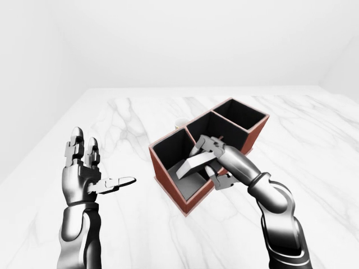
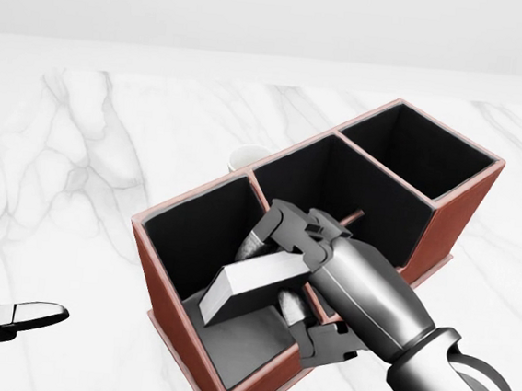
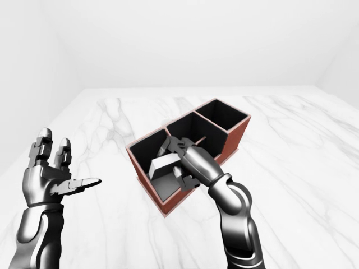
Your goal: Pick up the book and place it in the left compartment of the caddy.
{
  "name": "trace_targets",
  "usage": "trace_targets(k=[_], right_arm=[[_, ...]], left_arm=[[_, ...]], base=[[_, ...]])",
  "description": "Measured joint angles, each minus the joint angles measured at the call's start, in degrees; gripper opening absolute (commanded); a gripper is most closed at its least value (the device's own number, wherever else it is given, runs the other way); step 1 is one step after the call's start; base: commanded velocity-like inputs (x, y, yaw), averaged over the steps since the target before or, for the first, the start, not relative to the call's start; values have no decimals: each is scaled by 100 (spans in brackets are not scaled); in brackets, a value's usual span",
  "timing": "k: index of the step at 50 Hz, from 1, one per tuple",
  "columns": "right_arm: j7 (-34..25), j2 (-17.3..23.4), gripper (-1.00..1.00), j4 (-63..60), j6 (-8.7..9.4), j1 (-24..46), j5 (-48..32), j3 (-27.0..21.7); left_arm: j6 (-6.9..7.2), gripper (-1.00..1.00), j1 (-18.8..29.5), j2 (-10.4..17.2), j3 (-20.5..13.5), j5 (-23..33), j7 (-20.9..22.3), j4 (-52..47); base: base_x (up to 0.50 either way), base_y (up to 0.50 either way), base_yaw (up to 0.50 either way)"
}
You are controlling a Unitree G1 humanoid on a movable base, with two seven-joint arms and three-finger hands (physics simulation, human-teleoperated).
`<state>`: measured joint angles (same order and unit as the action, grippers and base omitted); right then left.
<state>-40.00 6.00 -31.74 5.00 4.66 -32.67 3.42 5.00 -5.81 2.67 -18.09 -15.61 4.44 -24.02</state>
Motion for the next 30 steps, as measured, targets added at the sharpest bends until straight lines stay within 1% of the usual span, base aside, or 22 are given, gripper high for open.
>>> trace_targets(k=[30], right_arm=[[57, -86, -100, 385, 0, 33, -266, 17]], left_arm=[[0, 100, 18, 12, 16, 18, -1, 47]], base=[[0, 0, 0]])
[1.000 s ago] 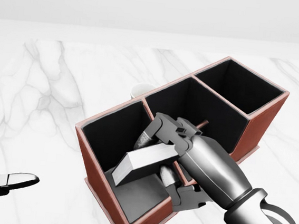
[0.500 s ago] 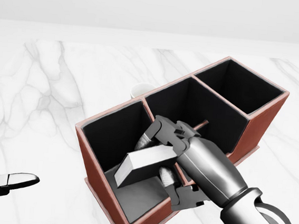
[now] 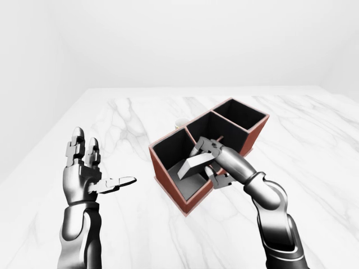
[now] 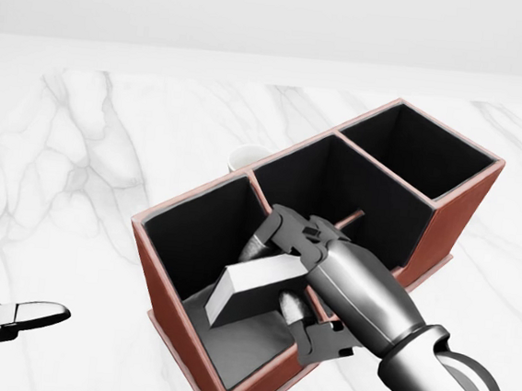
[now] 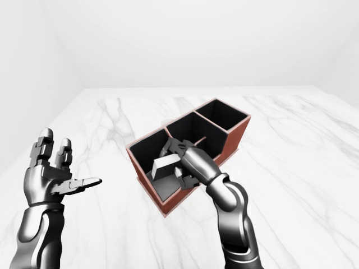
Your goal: Pick up the book and place it in the left compartment of the caddy.
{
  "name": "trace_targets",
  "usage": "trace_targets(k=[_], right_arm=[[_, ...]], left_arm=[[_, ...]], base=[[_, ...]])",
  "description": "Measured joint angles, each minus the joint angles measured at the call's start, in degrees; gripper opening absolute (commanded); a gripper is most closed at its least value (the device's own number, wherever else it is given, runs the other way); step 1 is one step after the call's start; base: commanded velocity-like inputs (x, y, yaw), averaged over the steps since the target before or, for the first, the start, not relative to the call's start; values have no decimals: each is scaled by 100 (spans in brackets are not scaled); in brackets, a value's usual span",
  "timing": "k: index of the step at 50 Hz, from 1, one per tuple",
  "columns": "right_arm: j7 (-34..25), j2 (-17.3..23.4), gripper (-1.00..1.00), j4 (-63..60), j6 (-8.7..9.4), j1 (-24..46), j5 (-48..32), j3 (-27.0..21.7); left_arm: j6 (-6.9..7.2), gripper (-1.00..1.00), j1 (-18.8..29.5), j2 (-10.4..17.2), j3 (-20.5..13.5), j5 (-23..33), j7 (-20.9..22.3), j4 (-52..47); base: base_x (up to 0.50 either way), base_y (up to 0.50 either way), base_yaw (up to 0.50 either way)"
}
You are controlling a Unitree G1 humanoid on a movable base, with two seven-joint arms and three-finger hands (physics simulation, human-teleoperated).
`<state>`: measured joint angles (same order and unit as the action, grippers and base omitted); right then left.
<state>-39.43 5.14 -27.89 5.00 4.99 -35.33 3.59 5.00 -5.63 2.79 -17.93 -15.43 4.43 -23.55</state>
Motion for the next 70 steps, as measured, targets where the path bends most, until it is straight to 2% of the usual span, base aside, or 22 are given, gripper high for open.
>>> trace_targets(k=[24, 50, 70], right_arm=[[408, -104, -100, 527, 0, -151, -52, 137], [549, -271, -100, 193, 0, -234, -937, 451], [758, -310, -100, 447, 0, -220, -1121, 384]], left_arm=[[0, 100, -13, -7, -11, -8, 5, -39], [0, 100, -22, -8, -31, -31, 14, -65], [0, 100, -13, -5, -34, -34, 9, -57]], base=[[0, 0, 0], [0, 0, 0], [0, 0, 0]])
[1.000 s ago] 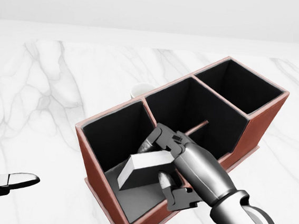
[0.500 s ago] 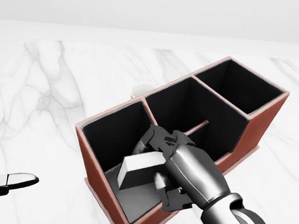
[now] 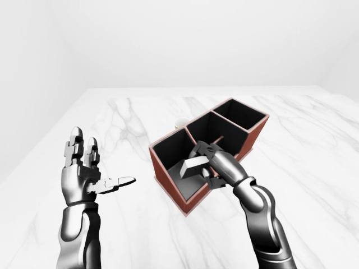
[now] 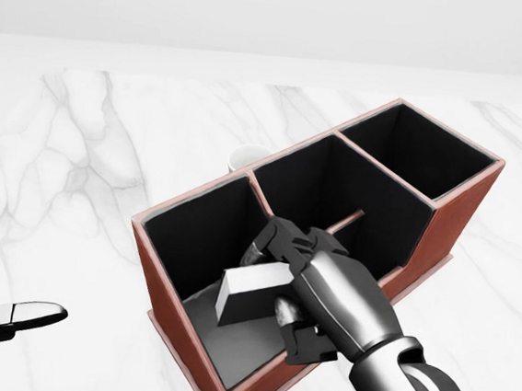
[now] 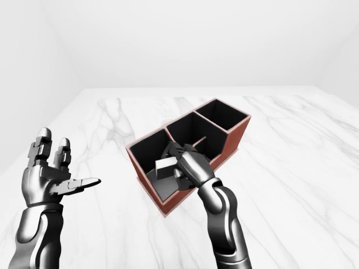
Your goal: Pick up the book and place it in the left compartment of the caddy.
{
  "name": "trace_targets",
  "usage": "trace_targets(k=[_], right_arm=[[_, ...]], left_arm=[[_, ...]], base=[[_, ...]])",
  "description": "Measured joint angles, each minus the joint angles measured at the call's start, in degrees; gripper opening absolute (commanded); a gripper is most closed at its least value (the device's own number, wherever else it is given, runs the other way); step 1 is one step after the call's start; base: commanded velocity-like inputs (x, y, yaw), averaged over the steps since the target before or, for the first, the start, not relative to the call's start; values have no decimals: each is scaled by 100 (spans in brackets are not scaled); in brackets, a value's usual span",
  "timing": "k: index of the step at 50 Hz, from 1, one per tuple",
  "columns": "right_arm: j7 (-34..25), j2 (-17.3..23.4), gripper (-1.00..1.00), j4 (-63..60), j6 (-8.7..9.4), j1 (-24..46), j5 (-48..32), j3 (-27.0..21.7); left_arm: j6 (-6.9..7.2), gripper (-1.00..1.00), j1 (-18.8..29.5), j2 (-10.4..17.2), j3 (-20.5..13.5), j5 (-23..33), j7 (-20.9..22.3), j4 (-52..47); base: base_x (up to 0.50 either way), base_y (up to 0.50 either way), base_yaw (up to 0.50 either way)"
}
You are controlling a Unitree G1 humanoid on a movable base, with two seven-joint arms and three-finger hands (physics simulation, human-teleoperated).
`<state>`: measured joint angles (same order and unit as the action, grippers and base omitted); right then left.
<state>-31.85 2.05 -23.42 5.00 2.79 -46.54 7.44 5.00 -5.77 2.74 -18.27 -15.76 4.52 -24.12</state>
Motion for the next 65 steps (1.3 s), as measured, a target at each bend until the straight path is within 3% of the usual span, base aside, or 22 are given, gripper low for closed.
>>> trace_targets(k=[65], right_arm=[[1369, -237, -100, 1616, 0, 80, -570, 283]], left_arm=[[0, 100, 13, 8, 8, 9, 2, 50]], base=[[0, 0, 0]])
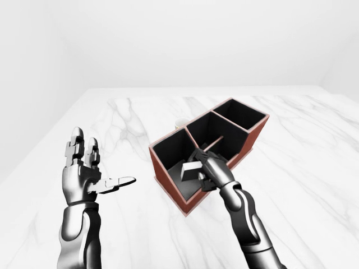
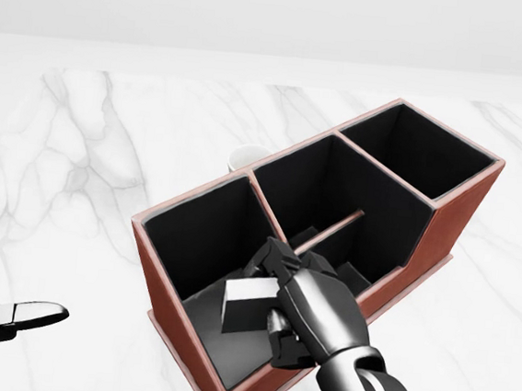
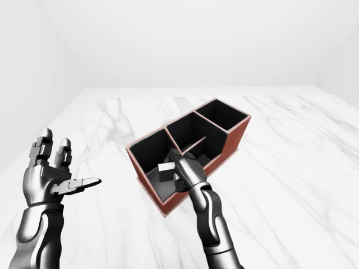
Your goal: Pick up the book and place it in the left compartment of the caddy.
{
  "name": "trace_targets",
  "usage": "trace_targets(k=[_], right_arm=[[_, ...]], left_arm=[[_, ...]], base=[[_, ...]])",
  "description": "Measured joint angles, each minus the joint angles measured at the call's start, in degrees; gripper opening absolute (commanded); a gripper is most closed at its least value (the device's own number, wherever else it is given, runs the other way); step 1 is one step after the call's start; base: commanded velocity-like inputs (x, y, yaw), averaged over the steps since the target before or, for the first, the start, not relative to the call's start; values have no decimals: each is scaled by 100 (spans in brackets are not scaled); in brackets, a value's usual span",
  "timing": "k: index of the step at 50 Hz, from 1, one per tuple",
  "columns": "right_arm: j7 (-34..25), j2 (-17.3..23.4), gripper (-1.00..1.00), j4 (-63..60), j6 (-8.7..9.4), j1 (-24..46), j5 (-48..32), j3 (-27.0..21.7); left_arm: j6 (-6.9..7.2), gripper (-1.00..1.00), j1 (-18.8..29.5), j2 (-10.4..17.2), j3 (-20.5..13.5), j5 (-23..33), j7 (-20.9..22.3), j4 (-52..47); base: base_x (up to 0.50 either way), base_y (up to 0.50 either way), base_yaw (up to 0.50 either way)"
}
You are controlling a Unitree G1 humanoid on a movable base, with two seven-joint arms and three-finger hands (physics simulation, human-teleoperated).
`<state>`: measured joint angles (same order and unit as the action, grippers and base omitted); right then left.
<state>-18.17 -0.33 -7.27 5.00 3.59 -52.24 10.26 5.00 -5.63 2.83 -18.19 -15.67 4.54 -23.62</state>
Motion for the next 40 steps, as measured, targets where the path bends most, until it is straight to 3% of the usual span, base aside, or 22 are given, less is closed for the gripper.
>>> trace_targets(k=[36, 38, 39, 40], right_arm=[[476, -50, -97, 867, 0, 138, 79, 38], [505, -53, -72, 901, 0, 150, 82, 34], [522, -55, 8, 915, 0, 155, 87, 29], [545, -58, 75, 923, 0, 162, 111, 25]], left_arm=[[0, 100, -2, 0, 3, -6, 1, -21], [0, 100, -1, 0, 4, -5, 2, -20], [0, 100, -1, 0, 4, -6, 2, -20], [0, 100, -2, 0, 4, -6, 3, -22]], base=[[0, 0, 0], [0, 0, 0], [0, 0, 0], [0, 0, 0]])
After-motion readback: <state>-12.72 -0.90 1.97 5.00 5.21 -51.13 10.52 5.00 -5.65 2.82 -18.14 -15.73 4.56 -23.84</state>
